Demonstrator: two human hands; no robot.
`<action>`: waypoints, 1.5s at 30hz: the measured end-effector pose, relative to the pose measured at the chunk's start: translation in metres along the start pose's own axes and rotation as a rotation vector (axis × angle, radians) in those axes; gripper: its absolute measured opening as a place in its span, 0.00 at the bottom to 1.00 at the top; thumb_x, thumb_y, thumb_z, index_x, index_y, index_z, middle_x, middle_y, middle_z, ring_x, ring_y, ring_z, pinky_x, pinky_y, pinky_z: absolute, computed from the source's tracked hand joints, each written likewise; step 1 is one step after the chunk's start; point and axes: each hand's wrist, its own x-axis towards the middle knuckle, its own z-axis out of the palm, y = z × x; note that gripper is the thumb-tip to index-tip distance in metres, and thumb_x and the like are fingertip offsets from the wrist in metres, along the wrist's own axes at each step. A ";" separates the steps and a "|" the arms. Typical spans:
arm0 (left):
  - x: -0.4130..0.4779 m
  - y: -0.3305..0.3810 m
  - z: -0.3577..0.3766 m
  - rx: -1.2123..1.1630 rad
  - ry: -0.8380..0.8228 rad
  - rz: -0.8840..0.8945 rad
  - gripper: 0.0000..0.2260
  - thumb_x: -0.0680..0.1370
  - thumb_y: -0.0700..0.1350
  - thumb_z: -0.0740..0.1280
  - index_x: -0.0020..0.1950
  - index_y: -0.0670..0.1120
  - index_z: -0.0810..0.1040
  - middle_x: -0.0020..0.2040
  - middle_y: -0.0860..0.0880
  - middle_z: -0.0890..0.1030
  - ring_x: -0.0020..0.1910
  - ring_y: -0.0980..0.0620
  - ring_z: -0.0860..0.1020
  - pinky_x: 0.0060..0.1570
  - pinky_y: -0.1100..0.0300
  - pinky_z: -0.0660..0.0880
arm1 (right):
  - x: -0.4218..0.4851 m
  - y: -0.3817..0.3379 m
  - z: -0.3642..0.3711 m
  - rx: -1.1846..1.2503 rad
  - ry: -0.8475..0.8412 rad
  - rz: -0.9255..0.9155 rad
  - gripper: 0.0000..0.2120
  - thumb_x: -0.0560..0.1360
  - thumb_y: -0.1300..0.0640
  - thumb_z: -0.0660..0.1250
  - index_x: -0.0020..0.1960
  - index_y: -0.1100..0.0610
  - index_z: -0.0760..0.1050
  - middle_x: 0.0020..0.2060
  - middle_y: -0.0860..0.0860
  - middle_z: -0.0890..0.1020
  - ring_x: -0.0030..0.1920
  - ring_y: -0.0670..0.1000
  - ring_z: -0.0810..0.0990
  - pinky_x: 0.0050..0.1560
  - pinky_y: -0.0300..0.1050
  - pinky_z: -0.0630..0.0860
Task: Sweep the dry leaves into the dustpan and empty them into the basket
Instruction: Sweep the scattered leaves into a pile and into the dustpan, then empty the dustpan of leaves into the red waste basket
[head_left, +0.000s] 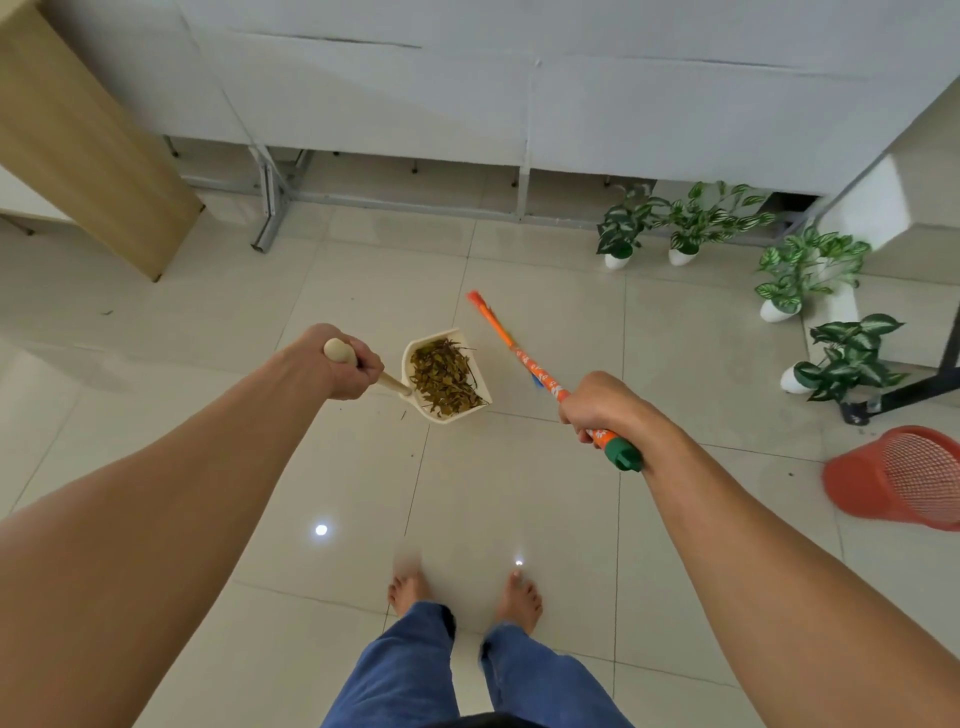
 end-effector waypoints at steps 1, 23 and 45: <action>-0.003 -0.001 0.008 0.025 -0.022 0.007 0.10 0.81 0.33 0.51 0.43 0.41 0.67 0.20 0.46 0.65 0.25 0.58 0.63 0.22 0.69 0.64 | -0.001 0.003 -0.005 0.016 0.009 0.005 0.05 0.72 0.60 0.63 0.45 0.60 0.74 0.27 0.54 0.81 0.21 0.49 0.76 0.26 0.38 0.71; -0.053 -0.052 0.116 0.562 -0.322 -0.136 0.08 0.81 0.31 0.54 0.47 0.40 0.68 0.30 0.47 0.66 0.29 0.60 0.63 0.18 0.70 0.63 | -0.116 0.072 -0.014 0.504 0.225 0.269 0.07 0.72 0.63 0.61 0.41 0.65 0.76 0.27 0.55 0.80 0.25 0.51 0.75 0.29 0.41 0.73; -0.167 -0.203 0.149 0.942 -0.602 -0.266 0.12 0.80 0.31 0.54 0.40 0.44 0.66 0.30 0.49 0.66 0.28 0.58 0.65 0.21 0.69 0.65 | -0.278 0.176 0.020 0.931 0.604 0.537 0.04 0.71 0.65 0.61 0.37 0.64 0.71 0.17 0.52 0.75 0.14 0.46 0.71 0.17 0.32 0.67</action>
